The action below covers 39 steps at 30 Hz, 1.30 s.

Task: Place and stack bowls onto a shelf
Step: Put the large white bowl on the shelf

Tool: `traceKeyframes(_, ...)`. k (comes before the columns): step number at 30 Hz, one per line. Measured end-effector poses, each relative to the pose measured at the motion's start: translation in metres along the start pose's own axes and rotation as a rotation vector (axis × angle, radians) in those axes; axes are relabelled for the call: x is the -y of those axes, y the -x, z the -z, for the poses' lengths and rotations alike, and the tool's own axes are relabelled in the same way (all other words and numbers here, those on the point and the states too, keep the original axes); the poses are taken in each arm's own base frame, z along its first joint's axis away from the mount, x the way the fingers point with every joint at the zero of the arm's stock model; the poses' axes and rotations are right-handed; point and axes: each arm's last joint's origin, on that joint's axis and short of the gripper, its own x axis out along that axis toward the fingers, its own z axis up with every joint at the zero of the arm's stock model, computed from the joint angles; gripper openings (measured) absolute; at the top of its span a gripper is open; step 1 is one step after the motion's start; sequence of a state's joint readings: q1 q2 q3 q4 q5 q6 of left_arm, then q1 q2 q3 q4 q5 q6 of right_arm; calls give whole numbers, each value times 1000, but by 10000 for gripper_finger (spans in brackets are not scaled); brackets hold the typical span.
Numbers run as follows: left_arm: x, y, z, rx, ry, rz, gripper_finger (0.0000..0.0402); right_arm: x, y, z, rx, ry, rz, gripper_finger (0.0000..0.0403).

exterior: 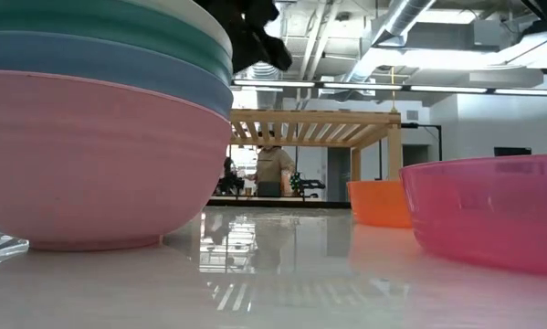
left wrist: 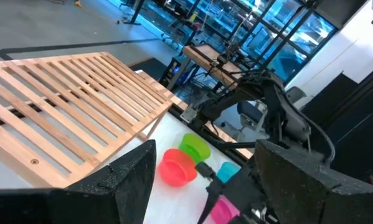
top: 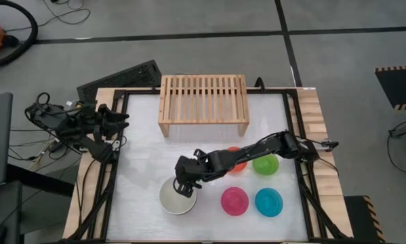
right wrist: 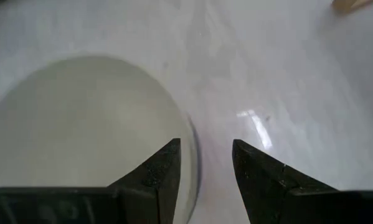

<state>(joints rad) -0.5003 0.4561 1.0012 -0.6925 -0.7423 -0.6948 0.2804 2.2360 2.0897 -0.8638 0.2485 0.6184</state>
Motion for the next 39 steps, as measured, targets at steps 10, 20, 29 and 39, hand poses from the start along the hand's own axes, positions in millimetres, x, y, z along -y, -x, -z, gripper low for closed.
traceKeyframes(10, 0, 0, 0, 0, 1, -1, 256, -4, -12, 7, -24, 11, 2, 161)
traceKeyframes(20, -2, 0, 2, -17, -14, -16, 256, -9, -11, 11, -38, 26, -12, 40)
traceKeyframes(29, -2, 0, 2, -19, -16, -18, 256, -7, 6, -2, -56, -45, -64, 28)
traceKeyframes(39, -2, 0, 2, -19, -15, -18, 256, 9, 54, -43, 23, -102, -88, 28)
